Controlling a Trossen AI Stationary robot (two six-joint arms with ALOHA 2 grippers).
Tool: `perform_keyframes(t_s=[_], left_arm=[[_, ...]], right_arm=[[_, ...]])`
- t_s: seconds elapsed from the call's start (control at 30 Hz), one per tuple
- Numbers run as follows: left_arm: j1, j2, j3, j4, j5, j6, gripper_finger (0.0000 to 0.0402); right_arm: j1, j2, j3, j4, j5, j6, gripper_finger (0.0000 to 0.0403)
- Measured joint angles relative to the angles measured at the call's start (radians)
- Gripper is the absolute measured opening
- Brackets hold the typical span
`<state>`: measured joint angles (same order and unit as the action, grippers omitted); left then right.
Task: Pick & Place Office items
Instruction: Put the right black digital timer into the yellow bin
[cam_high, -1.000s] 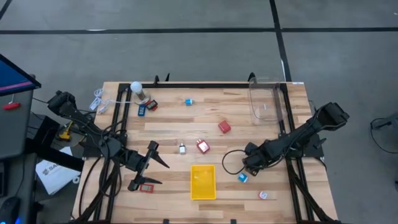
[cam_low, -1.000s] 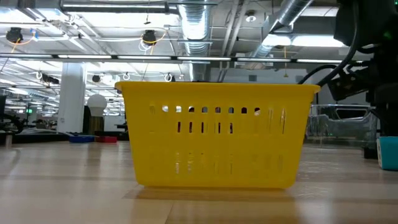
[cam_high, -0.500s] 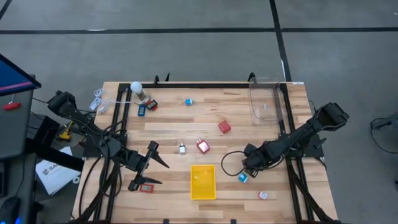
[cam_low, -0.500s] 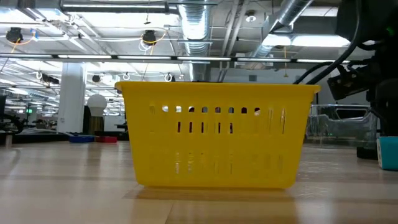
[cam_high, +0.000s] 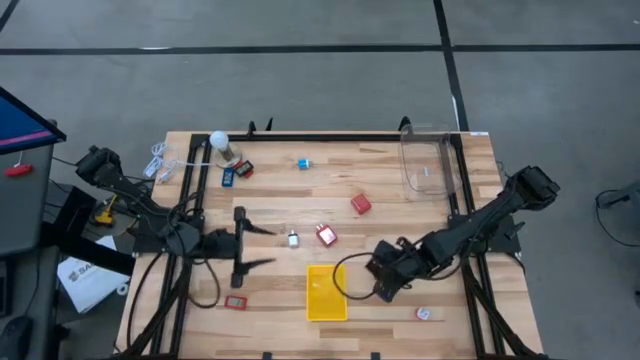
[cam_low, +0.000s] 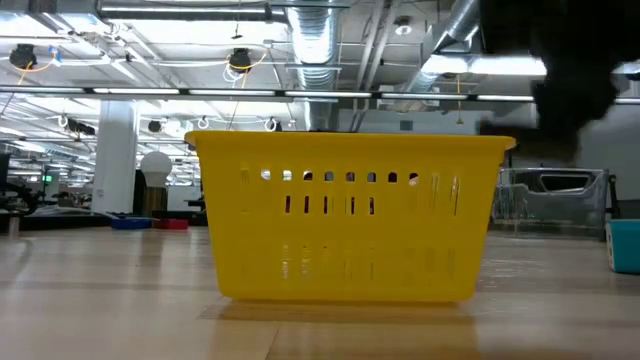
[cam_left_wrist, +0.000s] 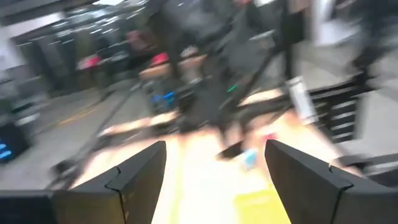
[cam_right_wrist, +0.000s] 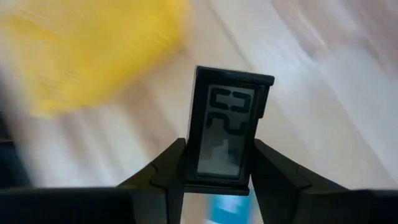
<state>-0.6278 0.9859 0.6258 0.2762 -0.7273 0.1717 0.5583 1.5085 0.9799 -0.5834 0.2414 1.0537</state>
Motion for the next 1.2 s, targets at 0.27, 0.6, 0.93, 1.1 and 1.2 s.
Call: perform_keyframes(t_s=[0.27, 0.6, 0.93, 1.1, 1.2], left_arm=[[0.056, -0.007, 0.000, -0.080, -0.130, -0.057, 0.0271], [0.066, -0.023, 0.000, -0.123, -0.166, -0.074, 0.0271], [0.066, -0.034, 0.000, -0.150, -0.166, -0.091, 0.0271], [0.066, -0.034, 0.000, -0.157, -0.166, -0.095, 0.0271], [0.066, -0.034, 0.000, -0.158, -0.166, -0.095, 0.0271]], right_arm=[[0.024, 0.135, 0.119, 0.302, -0.021, -0.105, 0.0148], [-0.033, 0.405, 0.476, 0.168, -0.116, -0.358, 0.0147], [-0.103, 0.608, 0.777, -0.258, -0.113, -0.549, 0.0147], [-0.116, 0.608, 0.804, -0.292, -0.115, -0.583, 0.0148], [-0.123, 0.609, 0.802, -0.328, -0.114, -0.584, 0.0148]])
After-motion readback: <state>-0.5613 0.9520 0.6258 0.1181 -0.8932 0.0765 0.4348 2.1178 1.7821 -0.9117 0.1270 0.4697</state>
